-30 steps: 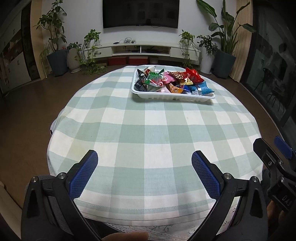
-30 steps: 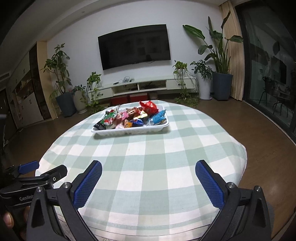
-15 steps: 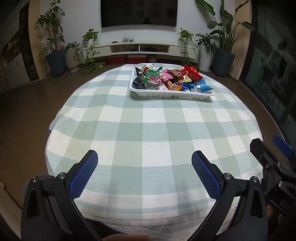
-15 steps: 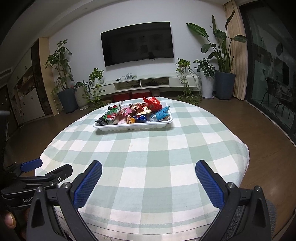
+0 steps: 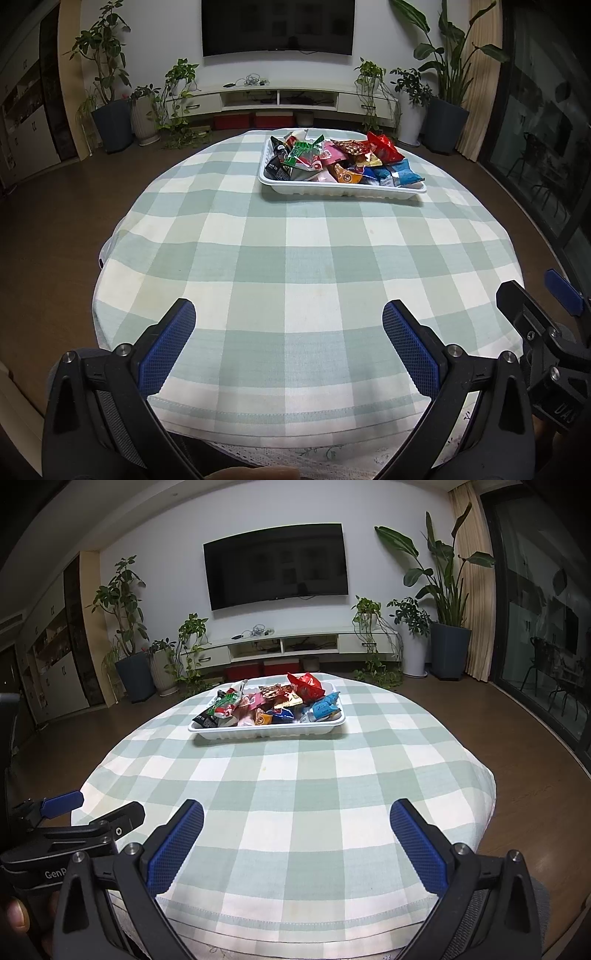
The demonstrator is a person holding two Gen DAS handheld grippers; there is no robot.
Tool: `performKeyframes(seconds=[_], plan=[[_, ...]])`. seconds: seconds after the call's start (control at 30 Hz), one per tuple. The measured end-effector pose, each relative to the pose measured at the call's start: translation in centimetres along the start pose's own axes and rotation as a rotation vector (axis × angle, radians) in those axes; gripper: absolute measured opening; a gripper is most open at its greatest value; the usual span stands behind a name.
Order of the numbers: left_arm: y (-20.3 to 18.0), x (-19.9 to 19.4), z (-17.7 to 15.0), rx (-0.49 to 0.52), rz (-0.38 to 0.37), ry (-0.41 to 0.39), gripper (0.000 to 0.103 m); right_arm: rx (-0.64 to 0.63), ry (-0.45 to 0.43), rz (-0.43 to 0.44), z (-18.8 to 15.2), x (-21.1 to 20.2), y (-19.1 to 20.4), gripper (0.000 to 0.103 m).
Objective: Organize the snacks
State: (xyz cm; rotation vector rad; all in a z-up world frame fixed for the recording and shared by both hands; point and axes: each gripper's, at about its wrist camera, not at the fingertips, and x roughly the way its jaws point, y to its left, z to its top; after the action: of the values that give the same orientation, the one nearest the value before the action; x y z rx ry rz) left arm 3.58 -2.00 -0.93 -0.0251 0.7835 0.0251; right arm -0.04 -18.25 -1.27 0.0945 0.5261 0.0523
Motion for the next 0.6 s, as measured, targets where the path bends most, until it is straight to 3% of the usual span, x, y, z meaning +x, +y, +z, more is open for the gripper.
performKeyframes(seconds=[0.6], plan=[[-0.09,-0.12,0.05,0.002,-0.001,0.0,0.103,-0.001,0.002,-0.002,0.13,-0.21,0.06,0.103]])
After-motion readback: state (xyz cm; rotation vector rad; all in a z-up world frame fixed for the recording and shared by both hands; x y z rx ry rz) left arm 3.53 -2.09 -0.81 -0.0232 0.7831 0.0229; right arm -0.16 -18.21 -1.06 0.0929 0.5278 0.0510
